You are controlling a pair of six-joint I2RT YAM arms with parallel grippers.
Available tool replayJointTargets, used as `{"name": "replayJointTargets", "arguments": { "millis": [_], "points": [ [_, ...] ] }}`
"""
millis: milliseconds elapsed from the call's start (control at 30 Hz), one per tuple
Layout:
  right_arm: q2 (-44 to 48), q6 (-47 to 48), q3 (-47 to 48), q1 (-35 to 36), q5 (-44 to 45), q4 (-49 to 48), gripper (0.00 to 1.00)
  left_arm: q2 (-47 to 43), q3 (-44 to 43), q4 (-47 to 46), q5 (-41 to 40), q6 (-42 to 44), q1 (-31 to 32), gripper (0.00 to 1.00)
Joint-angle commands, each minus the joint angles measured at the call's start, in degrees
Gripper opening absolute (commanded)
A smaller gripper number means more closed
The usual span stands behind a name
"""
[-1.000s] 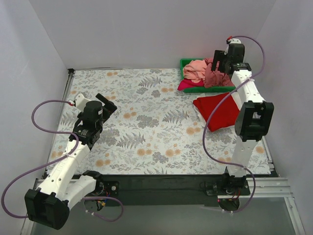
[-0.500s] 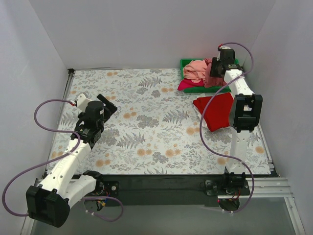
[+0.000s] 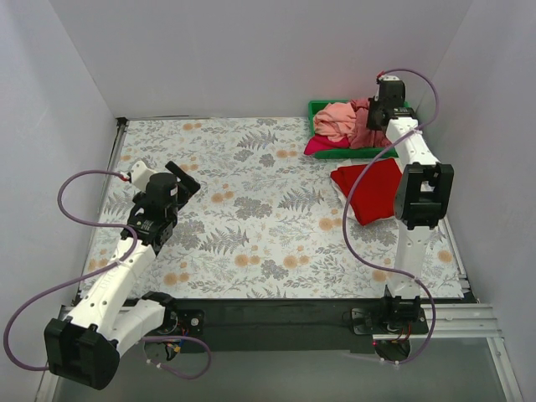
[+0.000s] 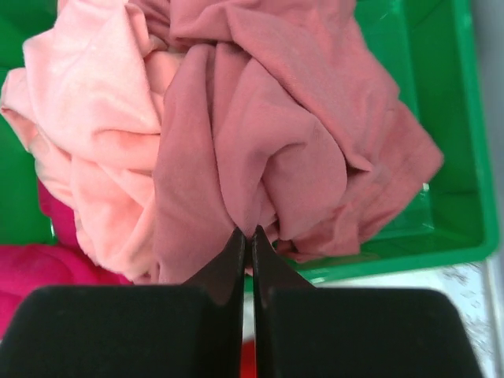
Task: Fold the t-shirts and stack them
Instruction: Grab the tshirt from the pile, then move the tshirt to the center of the board
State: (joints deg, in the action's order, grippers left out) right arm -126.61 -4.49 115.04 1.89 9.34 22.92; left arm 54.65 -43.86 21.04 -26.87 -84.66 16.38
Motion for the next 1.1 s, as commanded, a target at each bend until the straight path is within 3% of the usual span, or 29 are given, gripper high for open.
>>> {"name": "replayJointTargets", "arguments": {
  "millis": [0, 200, 367, 567, 667, 767, 1000, 1067],
  "points": [
    [12.2, 2.6, -0.2, -0.1, 4.2, -2.6, 0.01, -1.9, -1.6, 1.1, 0.6, 0.0, 0.2, 0.98],
    [24.5, 6.8, -0.5, -0.1, 7.6, -4.1, 0.01, -3.8, -2.1, 2.6, 5.0, -1.2, 0.2, 0.98],
    [30.5, 8.1, 4.8, -0.1, 7.4, -4.6, 0.01, -5.7, -2.7, 3.3, 8.8, -1.9, 0.2, 0.98],
    [41.2, 3.2, 1.1, 1.3, -8.9, -4.5, 0.01, -8.6, -1.4, 3.9, 14.0, -4.8, 0.2, 0.98],
    [45.6, 0.5, -1.2, 5.0, -18.5, -4.2, 0.01, -10.4, -0.7, 6.4, 13.9, -7.9, 0.2, 0.98],
    [48.5, -1.1, -1.8, 11.6, -22.0, -4.0, 0.01, -11.8, -1.2, 10.0, 14.1, -8.9, 0.2, 0.98],
    [49.1, -2.1, -1.1, 33.3, -21.8, -6.6, 0.01, -16.0, -2.5, 18.4, 14.6, -10.5, 0.2, 0.98],
    [47.3, -2.2, 1.0, 35.7, -21.6, -6.7, 0.01, -17.6, -3.4, 20.8, 14.3, -10.3, 0.2, 0.98]
  ]
}}
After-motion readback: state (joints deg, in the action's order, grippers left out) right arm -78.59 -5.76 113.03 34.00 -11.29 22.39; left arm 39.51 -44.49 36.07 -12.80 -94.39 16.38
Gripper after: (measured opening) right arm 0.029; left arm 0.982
